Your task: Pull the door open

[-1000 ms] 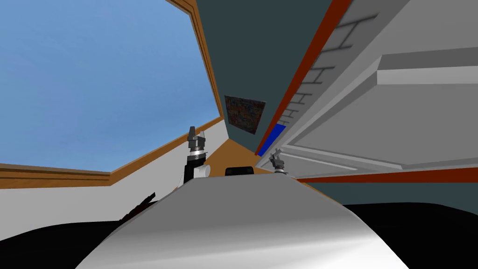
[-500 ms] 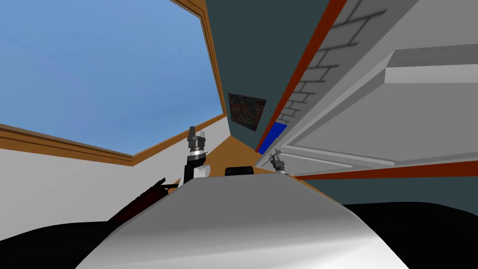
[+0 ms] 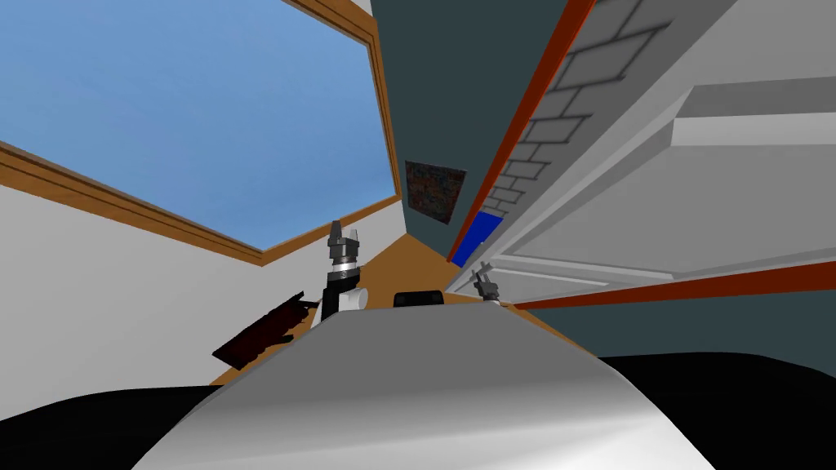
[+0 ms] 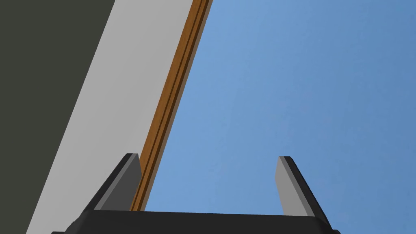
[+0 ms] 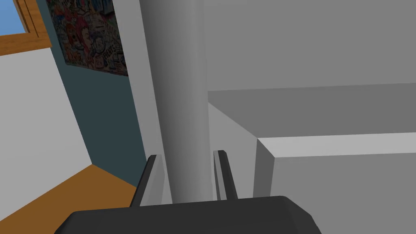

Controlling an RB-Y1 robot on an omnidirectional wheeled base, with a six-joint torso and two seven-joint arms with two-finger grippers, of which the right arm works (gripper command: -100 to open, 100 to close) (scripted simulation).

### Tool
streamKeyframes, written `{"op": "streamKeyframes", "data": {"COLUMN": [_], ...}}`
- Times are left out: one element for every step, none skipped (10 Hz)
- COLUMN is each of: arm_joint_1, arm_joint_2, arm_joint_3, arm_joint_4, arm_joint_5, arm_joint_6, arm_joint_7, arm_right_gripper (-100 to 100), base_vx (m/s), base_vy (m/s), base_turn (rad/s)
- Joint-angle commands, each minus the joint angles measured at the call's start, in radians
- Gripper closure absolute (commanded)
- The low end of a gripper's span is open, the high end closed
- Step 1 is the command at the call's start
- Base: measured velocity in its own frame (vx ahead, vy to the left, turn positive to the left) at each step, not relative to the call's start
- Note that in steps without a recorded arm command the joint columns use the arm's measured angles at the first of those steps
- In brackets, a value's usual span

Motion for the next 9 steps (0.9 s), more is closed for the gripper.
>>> {"op": "streamKeyframes", "data": {"arm_joint_1": [0.006, 0.006, 0.007, 0.007, 0.007, 0.005, 0.005, 0.004, 0.003], "arm_joint_2": [-0.011, -0.017, -0.027, -0.036, -0.042, -0.039, -0.046, -0.050, -0.054], "arm_joint_3": [0.017, 0.023, 0.032, 0.040, 0.046, 0.040, 0.051, 0.055, 0.060], "arm_joint_4": [0.011, 0.017, 0.026, 0.034, 0.039, 0.036, 0.051, 0.058, 0.066], "arm_joint_5": [0.010, 0.014, 0.020, 0.025, 0.029, 0.026, 0.032, 0.035, 0.038], "arm_joint_6": [-0.018, -0.027, -0.041, -0.053, -0.062, -0.055, -0.068, -0.076, -0.085], "arm_joint_7": [-0.018, -0.027, -0.040, -0.052, -0.060, -0.054, -0.068, -0.075, -0.083], "arm_right_gripper": [100, 100, 100, 100, 100, 100, 100, 100, 100], "base_vx": [-0.247, -0.253, -0.247, -0.290, -0.265, -0.109, -0.187, -0.248, -0.223], "base_vy": [-0.025, -0.030, -0.051, -0.028, -0.007, -0.001, -0.053, -0.065, -0.017], "base_turn": [0.143, 0.132, 0.144, 0.166, 0.115, 0.014, 0.152, 0.179, 0.129]}}
